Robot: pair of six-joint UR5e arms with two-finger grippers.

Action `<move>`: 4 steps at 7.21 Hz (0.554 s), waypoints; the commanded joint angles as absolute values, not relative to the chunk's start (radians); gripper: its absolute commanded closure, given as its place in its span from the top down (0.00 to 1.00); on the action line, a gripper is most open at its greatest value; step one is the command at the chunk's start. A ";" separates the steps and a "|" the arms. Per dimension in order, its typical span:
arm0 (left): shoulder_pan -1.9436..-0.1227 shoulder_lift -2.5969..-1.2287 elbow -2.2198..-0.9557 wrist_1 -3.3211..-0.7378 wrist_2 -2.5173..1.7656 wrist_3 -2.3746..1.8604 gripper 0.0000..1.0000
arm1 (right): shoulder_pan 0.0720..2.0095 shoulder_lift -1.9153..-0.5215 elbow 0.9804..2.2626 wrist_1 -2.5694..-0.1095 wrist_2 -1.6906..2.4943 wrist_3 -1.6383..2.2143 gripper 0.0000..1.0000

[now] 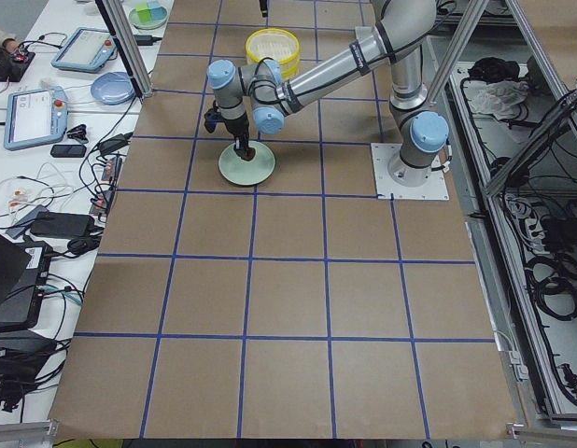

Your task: Stack buns with steamer

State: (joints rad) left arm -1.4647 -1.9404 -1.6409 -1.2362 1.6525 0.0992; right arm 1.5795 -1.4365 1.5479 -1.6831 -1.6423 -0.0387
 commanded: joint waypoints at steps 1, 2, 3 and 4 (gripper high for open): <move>-1.631 -1.873 -1.608 -1.295 1.637 -0.157 0.00 | 1.575 -1.483 1.364 -1.530 -1.612 -0.040 1.00; -1.707 -1.840 -1.597 -1.295 1.585 -0.267 0.00 | 1.575 -1.502 1.361 -1.525 -1.614 -0.040 1.00; -1.783 -1.826 -1.582 -1.264 1.500 -0.417 0.00 | 1.575 -1.505 1.364 -1.519 -1.606 -0.038 1.00; -1.846 -1.836 -1.569 -1.220 1.497 -0.493 0.00 | 1.575 -1.505 1.370 -1.529 -1.605 -0.038 1.00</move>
